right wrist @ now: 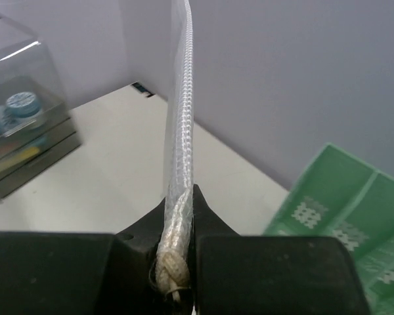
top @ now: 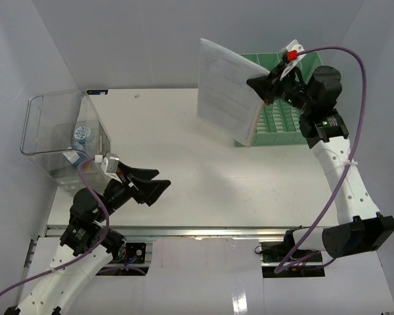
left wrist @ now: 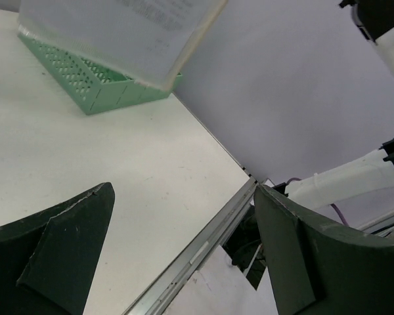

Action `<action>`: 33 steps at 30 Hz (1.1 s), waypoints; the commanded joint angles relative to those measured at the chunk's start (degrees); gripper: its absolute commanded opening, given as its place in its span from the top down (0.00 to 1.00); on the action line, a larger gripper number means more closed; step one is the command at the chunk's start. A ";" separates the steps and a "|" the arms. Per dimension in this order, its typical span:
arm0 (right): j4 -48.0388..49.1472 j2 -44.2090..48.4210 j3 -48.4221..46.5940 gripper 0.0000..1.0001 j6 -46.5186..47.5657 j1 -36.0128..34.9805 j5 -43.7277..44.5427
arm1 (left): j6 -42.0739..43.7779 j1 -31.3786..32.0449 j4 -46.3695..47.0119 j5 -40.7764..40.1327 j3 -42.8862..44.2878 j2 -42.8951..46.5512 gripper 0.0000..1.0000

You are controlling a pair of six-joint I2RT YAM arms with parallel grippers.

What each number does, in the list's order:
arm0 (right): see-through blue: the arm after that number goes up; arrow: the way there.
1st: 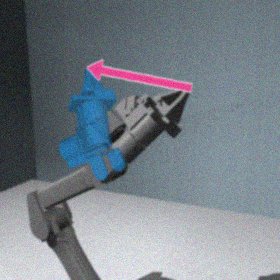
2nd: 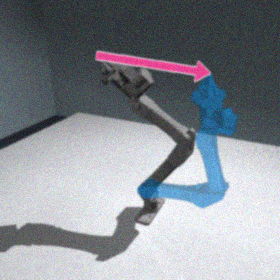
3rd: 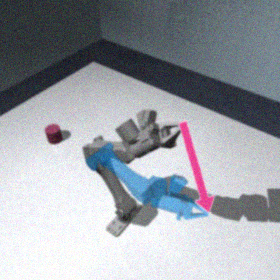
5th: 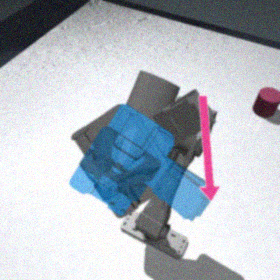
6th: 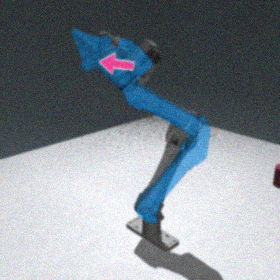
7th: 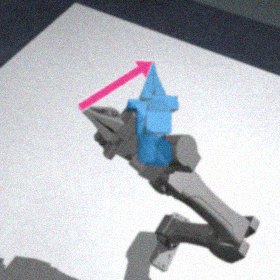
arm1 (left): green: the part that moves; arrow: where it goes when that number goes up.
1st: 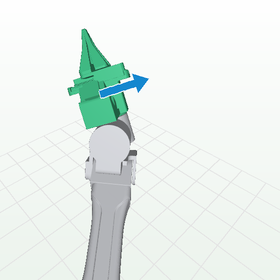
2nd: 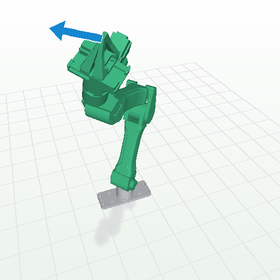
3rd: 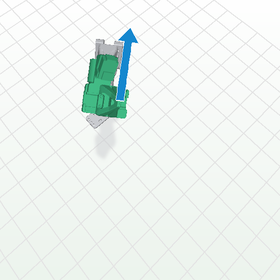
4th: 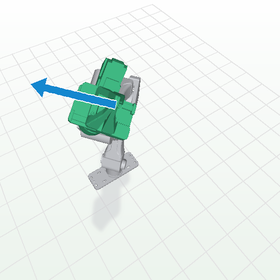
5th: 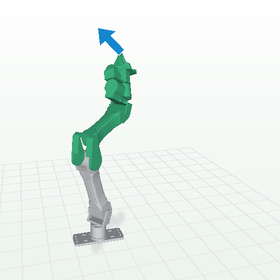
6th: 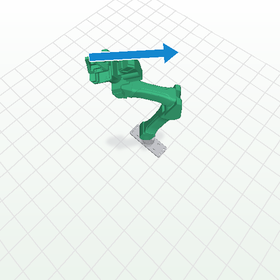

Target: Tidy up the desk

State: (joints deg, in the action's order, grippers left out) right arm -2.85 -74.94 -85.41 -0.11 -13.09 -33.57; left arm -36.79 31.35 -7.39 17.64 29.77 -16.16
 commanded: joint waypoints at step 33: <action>17.36 -9.61 -3.21 0.92 -6.59 12.12 12.35 | -3.46 0.10 -14.07 -5.26 -0.69 7.13 0.02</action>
State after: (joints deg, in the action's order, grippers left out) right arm 5.50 -84.35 -85.80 -4.30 -1.09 -21.34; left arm -39.89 31.35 -20.99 12.82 28.71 -7.85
